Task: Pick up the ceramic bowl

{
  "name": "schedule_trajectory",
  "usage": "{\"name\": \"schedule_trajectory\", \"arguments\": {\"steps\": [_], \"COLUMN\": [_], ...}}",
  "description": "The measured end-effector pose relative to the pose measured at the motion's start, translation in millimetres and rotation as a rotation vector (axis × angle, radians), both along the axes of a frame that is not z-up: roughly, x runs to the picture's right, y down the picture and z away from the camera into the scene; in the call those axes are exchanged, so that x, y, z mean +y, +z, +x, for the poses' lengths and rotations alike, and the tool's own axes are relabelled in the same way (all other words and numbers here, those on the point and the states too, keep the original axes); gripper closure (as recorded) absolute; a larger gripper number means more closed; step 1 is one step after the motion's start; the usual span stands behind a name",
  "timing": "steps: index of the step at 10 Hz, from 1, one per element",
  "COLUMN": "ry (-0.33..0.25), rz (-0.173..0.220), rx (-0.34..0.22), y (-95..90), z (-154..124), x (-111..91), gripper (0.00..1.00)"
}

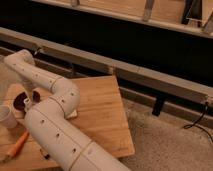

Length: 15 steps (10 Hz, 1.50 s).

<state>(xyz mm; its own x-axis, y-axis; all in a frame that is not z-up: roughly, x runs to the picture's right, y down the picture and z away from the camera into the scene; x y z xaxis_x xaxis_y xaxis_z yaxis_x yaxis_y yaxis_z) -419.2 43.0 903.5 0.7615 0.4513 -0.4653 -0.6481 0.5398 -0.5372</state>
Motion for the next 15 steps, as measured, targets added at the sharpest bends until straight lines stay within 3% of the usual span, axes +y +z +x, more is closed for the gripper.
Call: {"name": "schedule_trajectory", "arguments": {"steps": [3, 8, 12, 15], "ry": [-0.009, 0.004, 0.073, 0.124], "rz": [-0.001, 0.013, 0.04, 0.091], "rx": [-0.001, 0.033, 0.006, -0.016], "y": [2.9, 3.6, -36.3, -69.6], "z": [5, 12, 1, 4], "x": [1, -4, -43, -83], "gripper": [0.98, 1.0, 1.0, 1.0]}}
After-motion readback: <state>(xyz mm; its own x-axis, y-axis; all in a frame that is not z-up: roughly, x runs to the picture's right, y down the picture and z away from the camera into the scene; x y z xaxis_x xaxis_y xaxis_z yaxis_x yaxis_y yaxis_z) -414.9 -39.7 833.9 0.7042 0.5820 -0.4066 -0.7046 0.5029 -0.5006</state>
